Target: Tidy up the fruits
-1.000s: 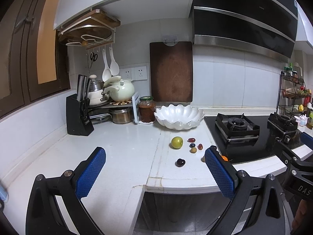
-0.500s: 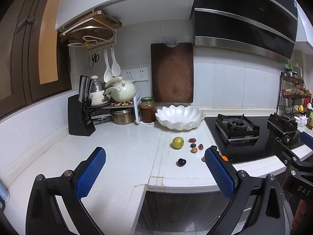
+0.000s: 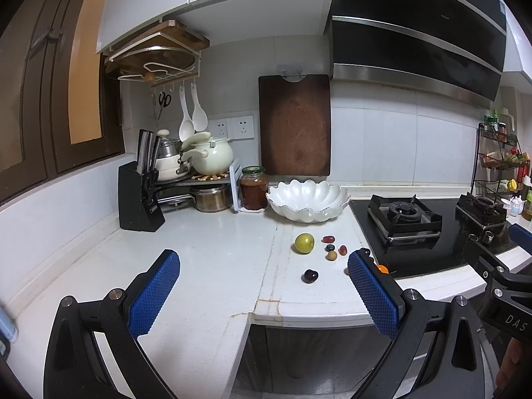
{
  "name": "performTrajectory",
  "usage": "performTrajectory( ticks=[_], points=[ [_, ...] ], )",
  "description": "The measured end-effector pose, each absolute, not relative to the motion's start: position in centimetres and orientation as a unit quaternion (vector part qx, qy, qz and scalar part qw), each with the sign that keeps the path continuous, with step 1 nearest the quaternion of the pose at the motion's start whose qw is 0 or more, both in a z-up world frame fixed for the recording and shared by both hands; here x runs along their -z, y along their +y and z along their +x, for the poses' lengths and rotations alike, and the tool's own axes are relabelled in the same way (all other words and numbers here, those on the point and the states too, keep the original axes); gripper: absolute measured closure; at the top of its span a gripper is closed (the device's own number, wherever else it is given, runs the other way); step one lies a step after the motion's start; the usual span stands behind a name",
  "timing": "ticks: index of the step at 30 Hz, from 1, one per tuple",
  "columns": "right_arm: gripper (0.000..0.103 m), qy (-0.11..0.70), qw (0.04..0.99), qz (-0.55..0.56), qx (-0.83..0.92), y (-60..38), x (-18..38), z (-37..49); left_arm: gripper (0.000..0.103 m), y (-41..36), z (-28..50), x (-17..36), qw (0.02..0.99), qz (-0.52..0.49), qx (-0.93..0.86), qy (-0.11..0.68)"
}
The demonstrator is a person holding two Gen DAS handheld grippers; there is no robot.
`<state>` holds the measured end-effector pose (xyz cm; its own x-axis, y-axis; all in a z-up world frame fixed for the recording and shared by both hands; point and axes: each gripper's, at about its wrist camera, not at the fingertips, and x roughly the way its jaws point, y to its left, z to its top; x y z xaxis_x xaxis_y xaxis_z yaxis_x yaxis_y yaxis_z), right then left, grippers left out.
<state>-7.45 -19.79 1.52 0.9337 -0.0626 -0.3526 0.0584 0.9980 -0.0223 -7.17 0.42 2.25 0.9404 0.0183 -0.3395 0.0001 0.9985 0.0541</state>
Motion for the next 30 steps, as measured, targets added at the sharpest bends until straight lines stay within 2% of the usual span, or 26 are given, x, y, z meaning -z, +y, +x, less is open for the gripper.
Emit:
performTrajectory(
  ticks=[30],
  points=[
    [0.001,0.185,0.982,-0.004,0.032,-20.0,-1.8,-6.7,0.000,0.3,-5.9,-2.4,0.983,0.027,-0.003,0.180]
  ],
)
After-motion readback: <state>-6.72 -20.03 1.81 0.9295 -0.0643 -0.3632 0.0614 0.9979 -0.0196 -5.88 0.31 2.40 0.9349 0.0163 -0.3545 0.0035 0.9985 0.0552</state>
